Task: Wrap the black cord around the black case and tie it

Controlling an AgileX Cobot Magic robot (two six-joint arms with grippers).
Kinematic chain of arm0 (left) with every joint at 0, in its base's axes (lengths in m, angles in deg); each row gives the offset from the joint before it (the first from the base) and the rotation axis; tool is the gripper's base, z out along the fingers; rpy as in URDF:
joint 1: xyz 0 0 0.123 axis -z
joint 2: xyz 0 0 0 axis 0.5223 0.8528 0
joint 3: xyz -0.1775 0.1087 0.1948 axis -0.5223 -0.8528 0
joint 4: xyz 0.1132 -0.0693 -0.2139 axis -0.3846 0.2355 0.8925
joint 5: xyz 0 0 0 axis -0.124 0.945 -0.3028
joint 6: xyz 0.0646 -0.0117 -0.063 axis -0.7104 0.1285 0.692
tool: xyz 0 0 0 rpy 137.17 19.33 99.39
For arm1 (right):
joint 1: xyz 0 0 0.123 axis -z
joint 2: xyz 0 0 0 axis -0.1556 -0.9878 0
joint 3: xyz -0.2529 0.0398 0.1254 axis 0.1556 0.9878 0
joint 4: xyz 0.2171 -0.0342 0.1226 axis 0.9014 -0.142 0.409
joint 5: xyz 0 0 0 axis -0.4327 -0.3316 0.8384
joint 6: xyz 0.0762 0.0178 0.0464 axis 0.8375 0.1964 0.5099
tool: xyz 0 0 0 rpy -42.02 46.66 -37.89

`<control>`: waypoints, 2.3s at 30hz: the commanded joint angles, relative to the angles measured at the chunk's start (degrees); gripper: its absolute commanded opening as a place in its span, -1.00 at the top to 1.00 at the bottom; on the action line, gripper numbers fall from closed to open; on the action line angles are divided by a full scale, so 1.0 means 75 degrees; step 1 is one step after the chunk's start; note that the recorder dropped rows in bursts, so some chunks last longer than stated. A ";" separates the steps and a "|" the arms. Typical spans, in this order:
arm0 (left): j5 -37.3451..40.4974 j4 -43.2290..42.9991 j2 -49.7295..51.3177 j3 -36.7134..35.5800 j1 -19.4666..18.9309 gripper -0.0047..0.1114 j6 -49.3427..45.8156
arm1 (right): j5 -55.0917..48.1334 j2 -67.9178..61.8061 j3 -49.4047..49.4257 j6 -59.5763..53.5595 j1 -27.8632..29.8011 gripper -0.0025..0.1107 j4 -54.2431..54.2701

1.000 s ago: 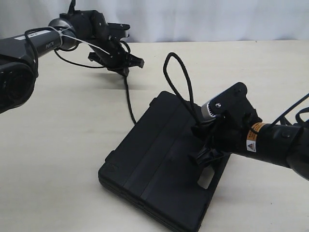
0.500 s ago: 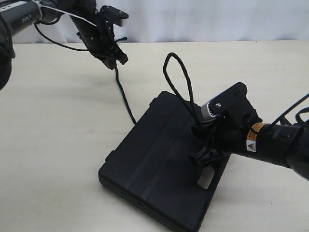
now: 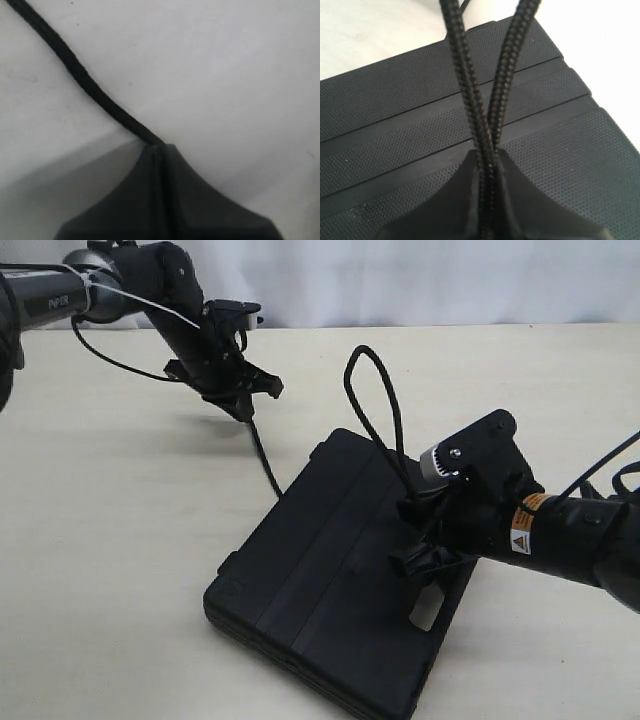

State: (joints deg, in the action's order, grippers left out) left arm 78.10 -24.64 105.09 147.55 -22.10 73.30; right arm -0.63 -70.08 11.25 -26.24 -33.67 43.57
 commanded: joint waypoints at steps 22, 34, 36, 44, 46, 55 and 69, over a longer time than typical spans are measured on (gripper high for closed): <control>-0.2158 -0.1928 0.0303 0.0358 0.0183 0.18 0.2757 | 0.0468 0.0031 -0.0050 0.0040 -0.0009 0.88 0.0029; -0.2164 -0.2590 0.0691 0.0358 0.0351 0.19 0.3515 | 0.0468 0.0031 -0.0050 0.0040 -0.0009 0.88 0.0029; -0.2108 -0.2590 0.0715 0.0358 0.0351 0.39 0.3515 | 0.0468 0.0031 -0.0050 0.0040 -0.0009 0.88 0.0029; -0.1301 -0.2585 0.0677 0.0358 0.0351 0.92 0.2425 | 0.0468 0.0031 -0.0050 0.0040 -0.0009 0.88 0.0029; -0.1128 -0.2585 0.0542 0.0358 0.0351 0.92 0.1981 | 0.0467 0.0031 -0.0036 0.0054 -0.0009 0.88 0.0029; -0.3090 -0.1206 -0.1171 -0.2115 0.0351 0.92 -0.0842 | 0.0467 0.0031 -0.0036 0.0233 -0.0009 0.88 0.0223; -0.9140 -0.0787 -0.4789 -0.8606 0.0609 0.92 -0.2973 | 0.0772 0.0031 -0.0036 0.0280 -0.0009 0.88 0.0421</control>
State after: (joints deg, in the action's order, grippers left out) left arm 16.06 -26.36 73.10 88.18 -18.92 49.43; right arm 2.48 -70.08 11.25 -24.65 -33.67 46.11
